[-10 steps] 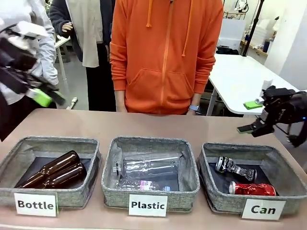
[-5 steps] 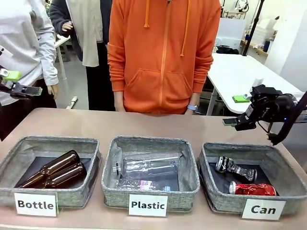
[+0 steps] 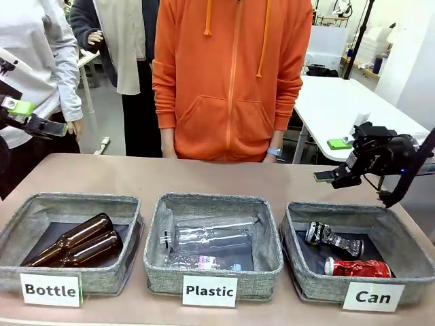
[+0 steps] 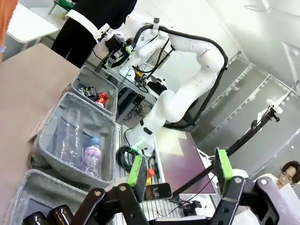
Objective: Sort the can waste into the basket.
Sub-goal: Pick up the can waste from the table and place it in the right Fabric basket.
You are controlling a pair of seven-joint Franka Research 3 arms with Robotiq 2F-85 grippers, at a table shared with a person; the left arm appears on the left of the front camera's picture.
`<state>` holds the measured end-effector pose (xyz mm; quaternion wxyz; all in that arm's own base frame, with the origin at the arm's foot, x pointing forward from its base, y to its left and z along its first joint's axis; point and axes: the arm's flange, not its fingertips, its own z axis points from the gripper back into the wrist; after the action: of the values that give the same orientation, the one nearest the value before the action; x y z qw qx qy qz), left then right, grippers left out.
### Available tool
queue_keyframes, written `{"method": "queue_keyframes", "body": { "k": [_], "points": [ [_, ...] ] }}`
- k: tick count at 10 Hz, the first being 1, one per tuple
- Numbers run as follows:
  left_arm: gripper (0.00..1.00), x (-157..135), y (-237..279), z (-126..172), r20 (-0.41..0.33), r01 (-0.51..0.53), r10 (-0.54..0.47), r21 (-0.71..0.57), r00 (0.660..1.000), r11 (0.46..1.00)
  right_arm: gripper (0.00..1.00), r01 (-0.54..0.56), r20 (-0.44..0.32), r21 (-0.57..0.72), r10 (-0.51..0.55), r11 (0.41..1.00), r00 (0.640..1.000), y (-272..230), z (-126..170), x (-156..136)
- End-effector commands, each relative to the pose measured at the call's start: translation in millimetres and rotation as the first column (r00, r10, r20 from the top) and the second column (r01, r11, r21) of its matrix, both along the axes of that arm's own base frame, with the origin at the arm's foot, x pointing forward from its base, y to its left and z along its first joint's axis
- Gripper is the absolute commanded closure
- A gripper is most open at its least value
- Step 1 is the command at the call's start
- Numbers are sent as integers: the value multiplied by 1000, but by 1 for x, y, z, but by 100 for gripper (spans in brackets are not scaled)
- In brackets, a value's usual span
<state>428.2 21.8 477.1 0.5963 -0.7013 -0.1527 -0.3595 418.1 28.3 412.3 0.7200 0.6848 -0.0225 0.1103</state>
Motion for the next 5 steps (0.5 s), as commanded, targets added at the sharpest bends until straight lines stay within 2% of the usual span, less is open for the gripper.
{"method": "queue_keyframes", "body": {
  "k": [1, 5],
  "points": [
    [24, -2, 7, -1, 16, 12, -12, -2, 1000, 1000, 0, -13, -2, -9, 13, 1000, 1000, 1, 4, -2],
    [24, -2, 7, -1, 16, 12, -12, -2, 1000, 1000, 0, -13, -2, -9, 13, 1000, 1000, 1, 4, -2]
  ]
}}
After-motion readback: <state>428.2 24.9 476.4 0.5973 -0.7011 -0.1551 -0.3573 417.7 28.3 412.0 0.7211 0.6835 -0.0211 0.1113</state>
